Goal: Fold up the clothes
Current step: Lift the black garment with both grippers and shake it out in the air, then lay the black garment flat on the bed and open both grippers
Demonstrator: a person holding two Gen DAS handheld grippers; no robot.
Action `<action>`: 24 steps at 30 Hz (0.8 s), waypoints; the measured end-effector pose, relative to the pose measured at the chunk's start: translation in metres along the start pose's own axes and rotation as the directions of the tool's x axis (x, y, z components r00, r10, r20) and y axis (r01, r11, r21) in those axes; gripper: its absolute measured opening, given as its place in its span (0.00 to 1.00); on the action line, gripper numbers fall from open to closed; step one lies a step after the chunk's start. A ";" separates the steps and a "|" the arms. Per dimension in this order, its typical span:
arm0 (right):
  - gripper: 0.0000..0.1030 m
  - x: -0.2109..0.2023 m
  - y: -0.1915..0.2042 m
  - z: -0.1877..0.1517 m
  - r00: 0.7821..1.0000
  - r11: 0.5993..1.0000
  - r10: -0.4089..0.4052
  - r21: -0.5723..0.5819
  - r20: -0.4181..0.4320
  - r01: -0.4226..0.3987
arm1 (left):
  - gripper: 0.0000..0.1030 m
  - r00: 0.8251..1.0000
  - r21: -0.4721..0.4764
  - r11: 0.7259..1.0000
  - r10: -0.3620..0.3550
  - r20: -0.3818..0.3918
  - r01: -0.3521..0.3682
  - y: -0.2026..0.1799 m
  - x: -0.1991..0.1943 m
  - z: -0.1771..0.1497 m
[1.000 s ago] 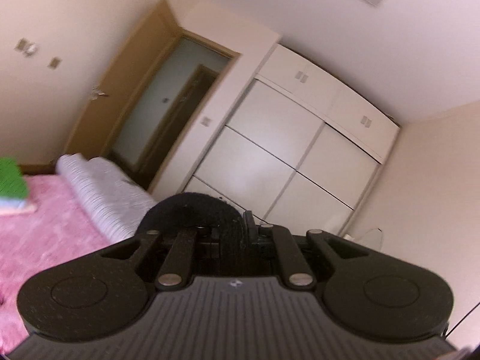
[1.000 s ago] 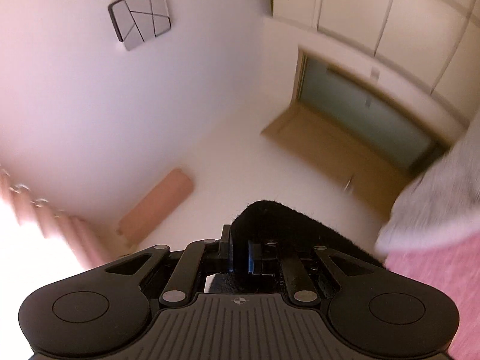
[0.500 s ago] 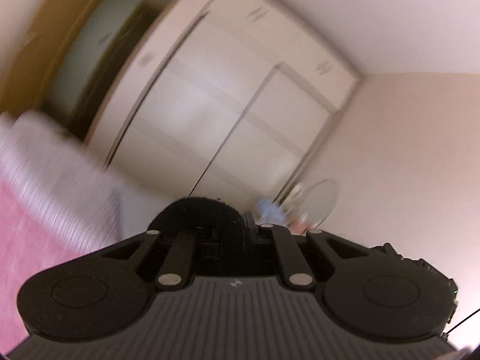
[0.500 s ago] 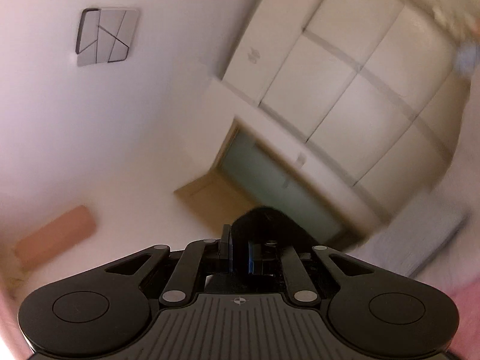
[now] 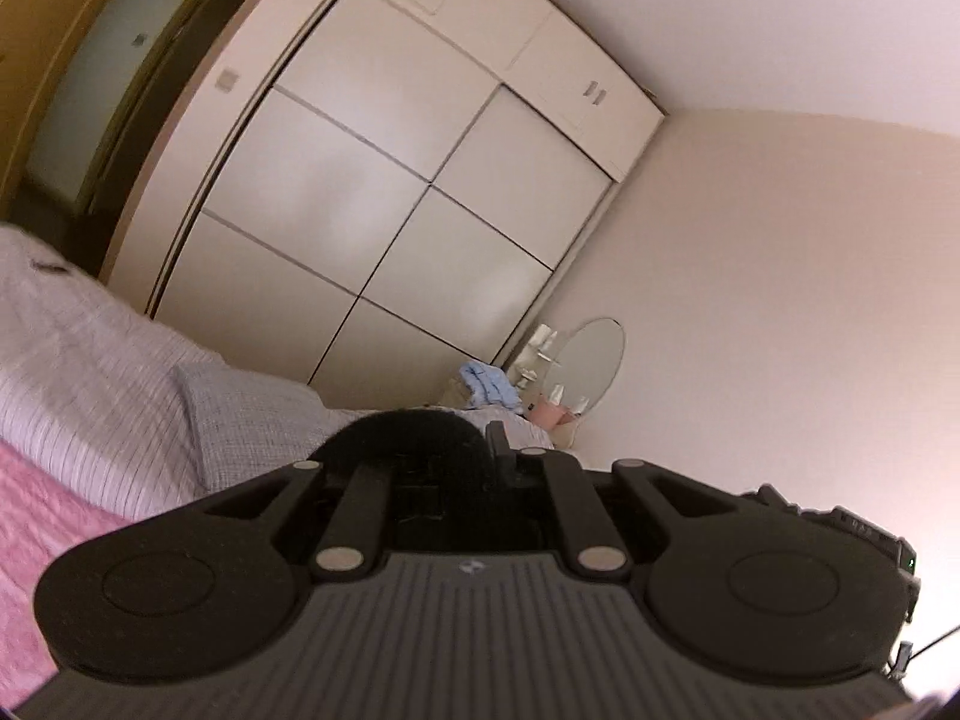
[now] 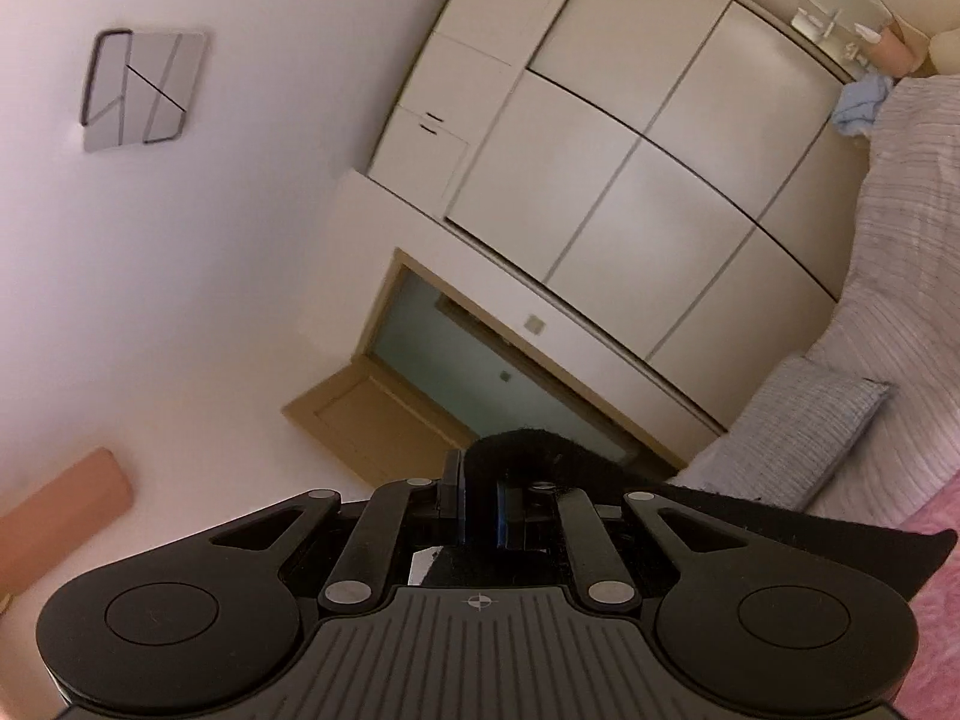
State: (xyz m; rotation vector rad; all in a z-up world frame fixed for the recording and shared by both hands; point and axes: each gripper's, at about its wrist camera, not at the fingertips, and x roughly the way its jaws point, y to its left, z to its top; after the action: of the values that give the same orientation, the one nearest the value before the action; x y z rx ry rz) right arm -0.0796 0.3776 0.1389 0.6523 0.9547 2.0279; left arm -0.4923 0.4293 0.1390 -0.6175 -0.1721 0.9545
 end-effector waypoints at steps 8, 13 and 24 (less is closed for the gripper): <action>0.07 0.000 0.028 0.034 0.997 0.997 0.057 -0.052 0.060 -0.054 | 0.08 0.993 -0.044 0.992 -0.118 -0.005 0.118 -0.011 -0.008 0.037; 0.07 0.063 -0.011 0.040 0.989 0.986 -0.150 0.075 -0.016 0.151 | 0.08 0.990 -0.086 0.996 -0.012 -0.140 0.000 0.017 0.032 0.028; 0.07 0.096 -0.044 0.059 0.986 0.986 -0.157 0.070 0.057 0.153 | 0.08 0.989 -0.094 0.996 -0.023 -0.144 0.010 0.035 0.076 0.038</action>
State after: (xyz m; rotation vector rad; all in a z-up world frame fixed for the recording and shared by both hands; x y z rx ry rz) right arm -0.0725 0.4977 0.1495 0.6516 1.0071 1.8361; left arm -0.4882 0.5214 0.1402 -0.7679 -0.0922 0.8857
